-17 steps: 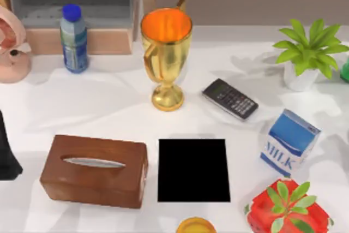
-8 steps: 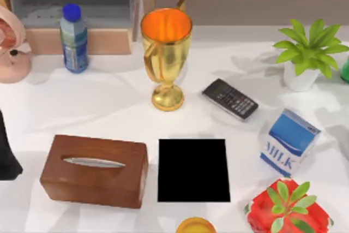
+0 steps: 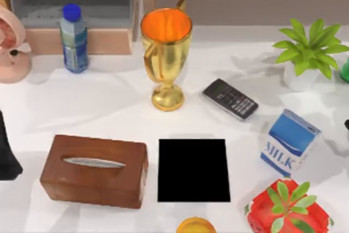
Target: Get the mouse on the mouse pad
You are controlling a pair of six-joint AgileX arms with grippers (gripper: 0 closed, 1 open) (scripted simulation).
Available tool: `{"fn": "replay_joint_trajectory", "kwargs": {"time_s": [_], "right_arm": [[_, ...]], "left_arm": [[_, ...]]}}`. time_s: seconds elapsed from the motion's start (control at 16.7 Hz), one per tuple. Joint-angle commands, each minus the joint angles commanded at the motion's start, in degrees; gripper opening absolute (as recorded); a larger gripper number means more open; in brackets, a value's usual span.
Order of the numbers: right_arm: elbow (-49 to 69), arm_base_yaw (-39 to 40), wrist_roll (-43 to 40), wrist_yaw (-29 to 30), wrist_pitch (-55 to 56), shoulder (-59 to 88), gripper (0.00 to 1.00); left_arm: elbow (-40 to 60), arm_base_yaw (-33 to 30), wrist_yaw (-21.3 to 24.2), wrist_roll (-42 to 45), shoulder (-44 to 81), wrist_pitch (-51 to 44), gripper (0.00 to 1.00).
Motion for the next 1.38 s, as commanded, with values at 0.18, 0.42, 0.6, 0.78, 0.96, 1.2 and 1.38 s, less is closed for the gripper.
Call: {"fn": "replay_joint_trajectory", "kwargs": {"time_s": [0.18, 0.42, 0.6, 0.78, 0.96, 1.2, 1.38], "right_arm": [[-1.82, 0.26, 0.35, 0.02, 5.75, 4.21, 1.00], [-0.48, 0.53, 0.74, 0.01, 7.73, 7.30, 1.00], [-0.48, 0.53, 0.74, 0.01, 7.73, 7.30, 1.00], [-0.48, 0.53, 0.74, 0.01, 7.73, 7.30, 0.77], [-0.48, 0.53, 0.74, 0.01, 7.73, 7.30, 0.55], [-0.48, 0.53, 0.74, 0.01, 7.73, 7.30, 0.25], [-0.48, 0.53, 0.74, 0.01, 7.73, 7.30, 0.02]], "left_arm": [[0.00, 0.00, 0.00, 0.00, 0.00, 0.00, 1.00], [0.00, 0.00, 0.00, 0.00, 0.00, 0.00, 1.00], [0.00, 0.00, 0.00, 0.00, 0.00, 0.00, 1.00], [0.00, 0.00, 0.00, 0.00, 0.00, 0.00, 1.00], [0.00, 0.00, 0.00, 0.00, 0.00, 0.00, 1.00], [0.00, 0.00, 0.00, 0.00, 0.00, 0.00, 1.00], [0.00, 0.00, 0.00, 0.00, 0.00, 0.00, 1.00]]}}
